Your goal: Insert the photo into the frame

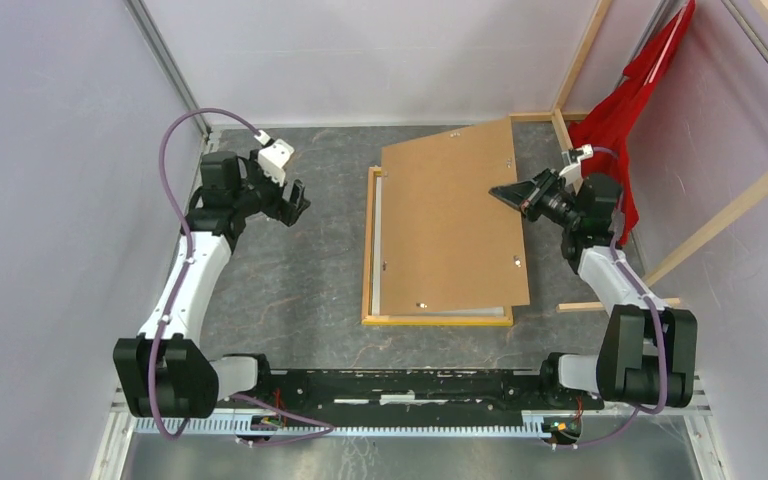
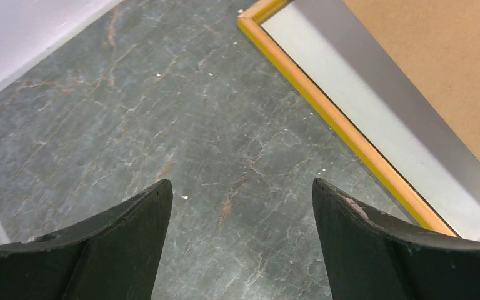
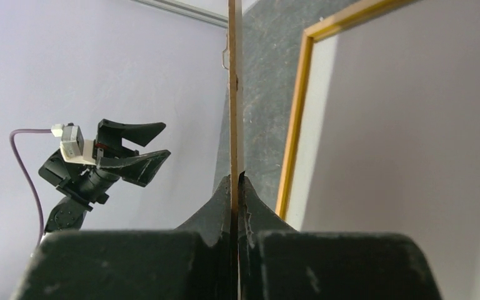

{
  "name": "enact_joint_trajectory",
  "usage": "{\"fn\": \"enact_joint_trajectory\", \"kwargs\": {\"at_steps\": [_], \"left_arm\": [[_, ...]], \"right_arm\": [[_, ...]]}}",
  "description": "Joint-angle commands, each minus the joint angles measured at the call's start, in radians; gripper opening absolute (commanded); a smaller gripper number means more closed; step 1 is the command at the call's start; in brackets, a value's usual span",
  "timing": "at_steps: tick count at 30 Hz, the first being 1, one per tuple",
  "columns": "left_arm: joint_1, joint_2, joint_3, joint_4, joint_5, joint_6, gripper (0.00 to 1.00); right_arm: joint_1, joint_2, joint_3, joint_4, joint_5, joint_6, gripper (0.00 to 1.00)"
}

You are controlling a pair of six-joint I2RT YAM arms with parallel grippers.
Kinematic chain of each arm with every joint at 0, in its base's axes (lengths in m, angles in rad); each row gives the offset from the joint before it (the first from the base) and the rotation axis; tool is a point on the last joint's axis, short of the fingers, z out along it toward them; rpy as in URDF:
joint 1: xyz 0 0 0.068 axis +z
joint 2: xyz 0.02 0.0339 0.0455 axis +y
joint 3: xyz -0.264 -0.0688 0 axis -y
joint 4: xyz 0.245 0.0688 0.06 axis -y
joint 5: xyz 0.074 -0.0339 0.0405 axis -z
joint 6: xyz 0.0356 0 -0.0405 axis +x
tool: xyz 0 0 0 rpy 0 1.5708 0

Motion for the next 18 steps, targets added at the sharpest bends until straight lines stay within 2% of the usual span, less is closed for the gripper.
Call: {"fn": "enact_joint_trajectory", "kwargs": {"at_steps": [1,3,8,18], "left_arm": [[-0.044,0.032,-0.008,0.001,-0.024,0.047,0.87],[-0.061,0.053,-0.003,-0.019,-0.026,0.063,0.88],[-0.079,0.082,0.000,-0.030,-0.033,0.076,0.99],[-0.088,0.119,0.007,-0.054,-0.046,0.089,1.00]], "right_arm": [[-0.019,-0.030,-0.033,0.031,-0.062,-0.021,0.00],[-0.024,-0.011,-0.052,0.065,-0.060,-0.013,0.00],[-0.024,0.038,-0.074,0.109,-0.057,-0.013,0.00],[-0.023,0.155,-0.098,0.212,-0.051,0.024,0.00]]}}
